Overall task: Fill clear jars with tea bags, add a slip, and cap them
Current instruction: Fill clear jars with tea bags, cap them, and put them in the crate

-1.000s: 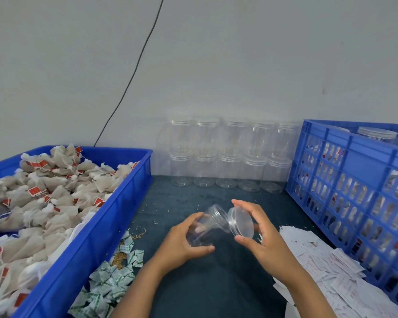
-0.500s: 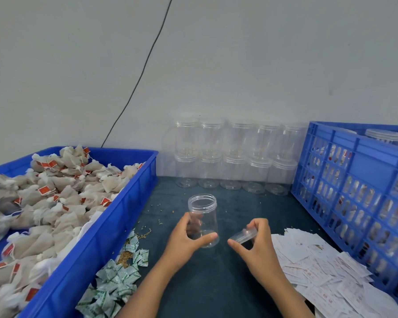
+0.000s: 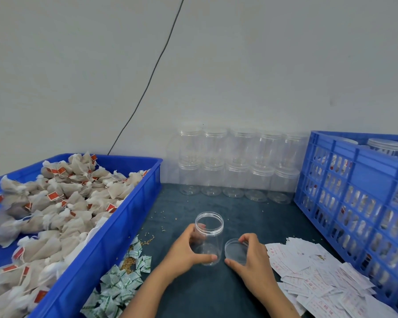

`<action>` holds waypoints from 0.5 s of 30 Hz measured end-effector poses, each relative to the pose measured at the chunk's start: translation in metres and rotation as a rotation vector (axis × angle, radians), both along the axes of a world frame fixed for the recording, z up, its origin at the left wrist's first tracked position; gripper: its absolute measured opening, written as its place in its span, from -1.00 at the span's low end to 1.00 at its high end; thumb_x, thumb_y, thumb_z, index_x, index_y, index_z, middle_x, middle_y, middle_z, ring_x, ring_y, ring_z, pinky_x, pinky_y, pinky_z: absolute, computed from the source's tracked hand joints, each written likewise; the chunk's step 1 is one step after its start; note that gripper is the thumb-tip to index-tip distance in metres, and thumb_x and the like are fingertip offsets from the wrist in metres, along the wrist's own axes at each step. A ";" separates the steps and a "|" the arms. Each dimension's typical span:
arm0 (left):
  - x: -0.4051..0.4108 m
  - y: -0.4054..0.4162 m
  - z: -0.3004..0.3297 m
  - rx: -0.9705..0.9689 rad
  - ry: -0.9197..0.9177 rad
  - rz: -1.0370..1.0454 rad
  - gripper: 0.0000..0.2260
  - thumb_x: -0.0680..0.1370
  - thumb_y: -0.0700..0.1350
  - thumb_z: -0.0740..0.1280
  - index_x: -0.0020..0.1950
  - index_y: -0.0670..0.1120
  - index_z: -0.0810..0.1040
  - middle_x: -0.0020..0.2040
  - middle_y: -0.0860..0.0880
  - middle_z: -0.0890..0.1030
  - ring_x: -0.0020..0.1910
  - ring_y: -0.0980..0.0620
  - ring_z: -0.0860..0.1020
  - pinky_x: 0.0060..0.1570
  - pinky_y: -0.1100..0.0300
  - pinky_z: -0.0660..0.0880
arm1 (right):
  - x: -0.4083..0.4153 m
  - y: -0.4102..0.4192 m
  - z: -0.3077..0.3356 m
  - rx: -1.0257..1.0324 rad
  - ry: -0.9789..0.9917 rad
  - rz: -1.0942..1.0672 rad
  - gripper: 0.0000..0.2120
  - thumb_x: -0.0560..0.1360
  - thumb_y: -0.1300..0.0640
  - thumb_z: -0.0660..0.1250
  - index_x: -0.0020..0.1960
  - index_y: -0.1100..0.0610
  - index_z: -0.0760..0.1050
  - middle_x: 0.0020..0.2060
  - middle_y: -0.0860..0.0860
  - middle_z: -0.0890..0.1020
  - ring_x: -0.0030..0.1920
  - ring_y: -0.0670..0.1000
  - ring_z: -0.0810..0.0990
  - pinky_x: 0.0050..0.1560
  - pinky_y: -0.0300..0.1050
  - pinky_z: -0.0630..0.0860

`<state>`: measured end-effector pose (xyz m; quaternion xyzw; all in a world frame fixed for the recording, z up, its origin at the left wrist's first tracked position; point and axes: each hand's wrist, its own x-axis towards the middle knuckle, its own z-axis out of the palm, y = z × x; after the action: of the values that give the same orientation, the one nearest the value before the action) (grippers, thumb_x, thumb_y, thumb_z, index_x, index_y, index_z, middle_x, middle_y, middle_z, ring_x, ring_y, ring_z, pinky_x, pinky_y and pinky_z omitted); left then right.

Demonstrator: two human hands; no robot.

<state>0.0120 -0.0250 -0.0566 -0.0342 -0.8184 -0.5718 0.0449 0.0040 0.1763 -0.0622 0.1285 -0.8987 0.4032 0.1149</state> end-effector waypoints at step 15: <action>0.012 0.002 0.086 -0.266 -0.243 -0.037 0.04 0.31 -0.03 0.61 0.57 0.02 -0.03 0.48 -0.07 0.32 0.41 -0.04 0.34 0.34 0.16 0.29 | 0.000 -0.002 0.006 0.003 -0.051 -0.015 -0.65 0.60 0.03 0.22 0.36 0.04 0.29 0.28 -0.01 0.50 0.27 0.06 0.45 0.30 -0.06 0.27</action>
<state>0.0241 -0.0233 0.0298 0.0144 -0.8855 -0.4593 -0.0695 0.0039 0.1738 -0.0557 0.1114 -0.9029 0.4041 0.0948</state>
